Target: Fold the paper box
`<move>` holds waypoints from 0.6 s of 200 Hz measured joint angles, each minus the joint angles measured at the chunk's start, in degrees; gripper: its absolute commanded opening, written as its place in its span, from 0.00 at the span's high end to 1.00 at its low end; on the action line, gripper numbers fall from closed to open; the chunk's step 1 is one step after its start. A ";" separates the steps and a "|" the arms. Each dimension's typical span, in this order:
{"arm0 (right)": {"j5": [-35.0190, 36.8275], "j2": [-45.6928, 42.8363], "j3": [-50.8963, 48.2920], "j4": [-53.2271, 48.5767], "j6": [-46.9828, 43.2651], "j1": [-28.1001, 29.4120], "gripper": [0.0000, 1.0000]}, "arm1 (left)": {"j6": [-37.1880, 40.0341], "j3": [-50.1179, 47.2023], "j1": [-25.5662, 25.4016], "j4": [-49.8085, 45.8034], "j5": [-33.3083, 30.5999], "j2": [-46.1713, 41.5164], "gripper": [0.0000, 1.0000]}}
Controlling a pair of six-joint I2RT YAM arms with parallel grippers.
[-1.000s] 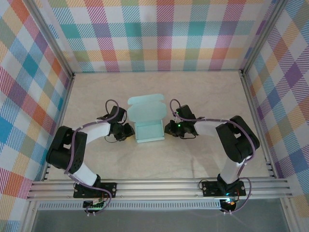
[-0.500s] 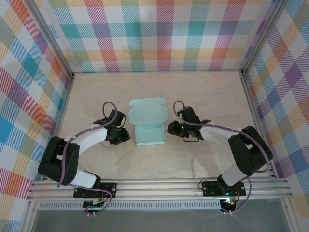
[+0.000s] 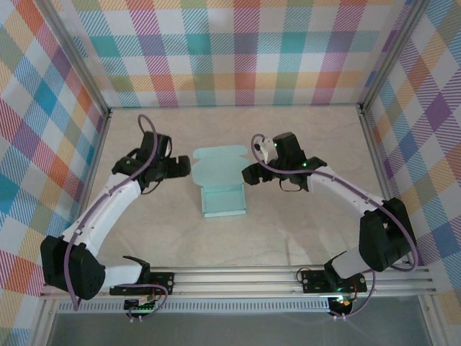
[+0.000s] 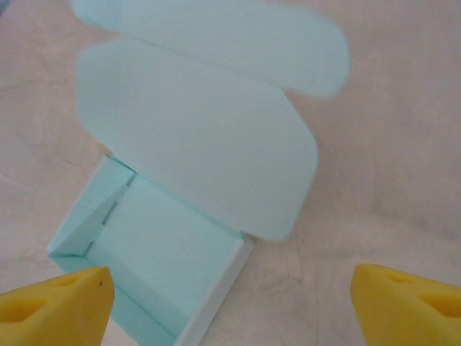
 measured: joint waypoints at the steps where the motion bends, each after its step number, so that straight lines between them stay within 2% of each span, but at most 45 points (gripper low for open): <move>1: -0.13 0.11 0.28 -0.17 -0.26 -0.07 0.13 | 0.26 0.31 0.04 -0.17 -0.02 0.15 0.00; 27: -5.31 6.19 12.35 -7.56 -8.52 -2.84 0.16 | 4.42 10.08 1.05 -4.98 3.69 5.81 0.00; 53: -11.13 13.88 24.39 -17.03 -15.76 -5.70 0.18 | 7.82 15.74 2.84 -9.05 9.01 10.73 0.00; 108: -17.51 34.29 51.45 -40.72 -29.11 -8.04 0.23 | 13.75 17.75 4.35 -12.83 17.42 14.73 0.00; 120: -18.32 38.60 56.52 -45.13 -31.01 -8.13 0.28 | 14.58 17.75 4.33 -12.96 18.27 14.73 0.00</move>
